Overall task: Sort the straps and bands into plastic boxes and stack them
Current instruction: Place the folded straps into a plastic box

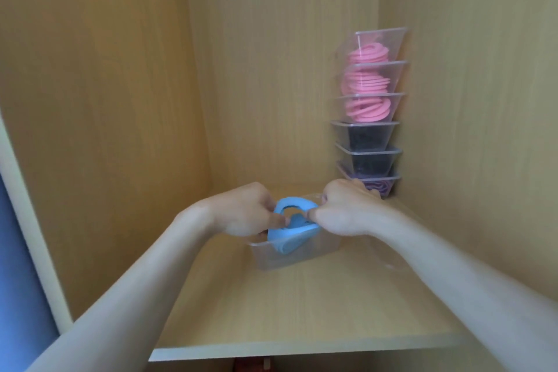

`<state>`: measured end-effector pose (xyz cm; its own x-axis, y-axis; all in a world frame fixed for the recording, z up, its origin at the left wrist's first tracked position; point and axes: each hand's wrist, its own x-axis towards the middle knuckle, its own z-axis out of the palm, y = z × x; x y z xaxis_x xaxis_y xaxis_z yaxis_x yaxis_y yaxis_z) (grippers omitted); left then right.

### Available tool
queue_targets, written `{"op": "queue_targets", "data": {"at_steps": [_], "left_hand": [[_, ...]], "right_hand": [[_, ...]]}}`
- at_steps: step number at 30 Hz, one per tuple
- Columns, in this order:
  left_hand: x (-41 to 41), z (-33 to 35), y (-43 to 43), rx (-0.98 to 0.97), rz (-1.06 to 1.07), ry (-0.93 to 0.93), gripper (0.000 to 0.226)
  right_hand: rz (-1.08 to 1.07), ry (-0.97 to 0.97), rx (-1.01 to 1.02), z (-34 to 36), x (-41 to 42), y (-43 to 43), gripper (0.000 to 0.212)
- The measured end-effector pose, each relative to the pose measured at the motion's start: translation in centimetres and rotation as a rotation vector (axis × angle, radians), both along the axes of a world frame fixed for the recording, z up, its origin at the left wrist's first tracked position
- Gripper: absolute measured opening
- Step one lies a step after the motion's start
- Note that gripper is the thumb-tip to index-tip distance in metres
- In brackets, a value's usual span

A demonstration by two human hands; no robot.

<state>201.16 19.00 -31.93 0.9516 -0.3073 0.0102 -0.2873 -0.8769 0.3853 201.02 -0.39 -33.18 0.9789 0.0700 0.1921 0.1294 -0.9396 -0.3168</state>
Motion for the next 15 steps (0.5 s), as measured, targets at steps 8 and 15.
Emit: {"op": "queue_targets", "data": {"at_steps": [8, 15], "left_hand": [[-0.5, -1.3, 0.2, -0.023, -0.092, -0.283, 0.039], [-0.2, -1.7, 0.4, -0.067, -0.119, -0.136, 0.023]], "right_hand": [[0.027, 0.024, -0.301, 1.0, 0.5, 0.6, 0.051], [0.129, -0.023, 0.009, 1.6, 0.5, -1.3, 0.050]]}}
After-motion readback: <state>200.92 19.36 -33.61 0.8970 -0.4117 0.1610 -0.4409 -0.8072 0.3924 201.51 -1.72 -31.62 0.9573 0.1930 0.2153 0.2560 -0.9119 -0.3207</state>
